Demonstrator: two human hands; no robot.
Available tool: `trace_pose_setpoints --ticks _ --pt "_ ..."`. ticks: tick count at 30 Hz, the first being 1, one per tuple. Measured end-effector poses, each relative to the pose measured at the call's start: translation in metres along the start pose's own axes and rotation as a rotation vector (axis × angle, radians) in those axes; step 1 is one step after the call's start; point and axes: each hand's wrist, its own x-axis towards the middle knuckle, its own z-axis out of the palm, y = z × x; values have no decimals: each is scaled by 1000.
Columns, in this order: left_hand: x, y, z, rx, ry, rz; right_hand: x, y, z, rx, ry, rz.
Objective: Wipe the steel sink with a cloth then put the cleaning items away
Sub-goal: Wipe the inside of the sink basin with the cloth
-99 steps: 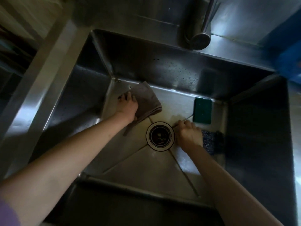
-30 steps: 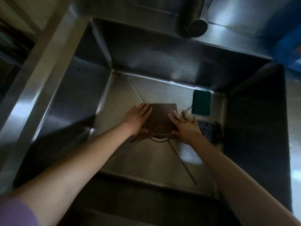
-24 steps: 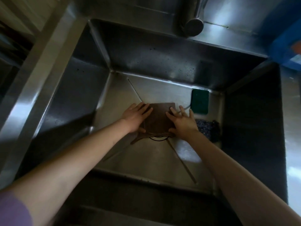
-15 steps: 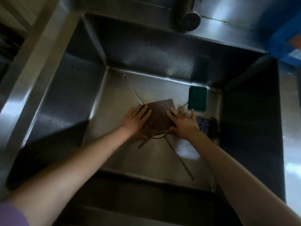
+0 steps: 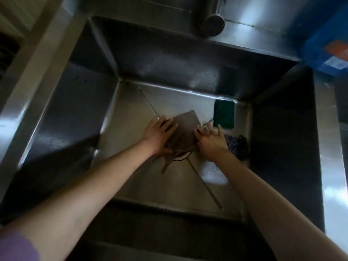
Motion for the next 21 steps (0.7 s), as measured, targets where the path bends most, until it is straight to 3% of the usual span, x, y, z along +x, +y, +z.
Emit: trace_pose_setpoints --ticks 5,9,13,21 --pt "13 25 -7 -38 0 -155 18 12 -14 -33 -50 81" --pt "18 19 -18 -4 54 -112 7 3 -19 54 65 67" --pt "25 5 -18 75 4 -3 3 -3 -9 215 24 59" --pt "49 -11 -30 111 -23 -150 46 9 -26 200 -71 120"
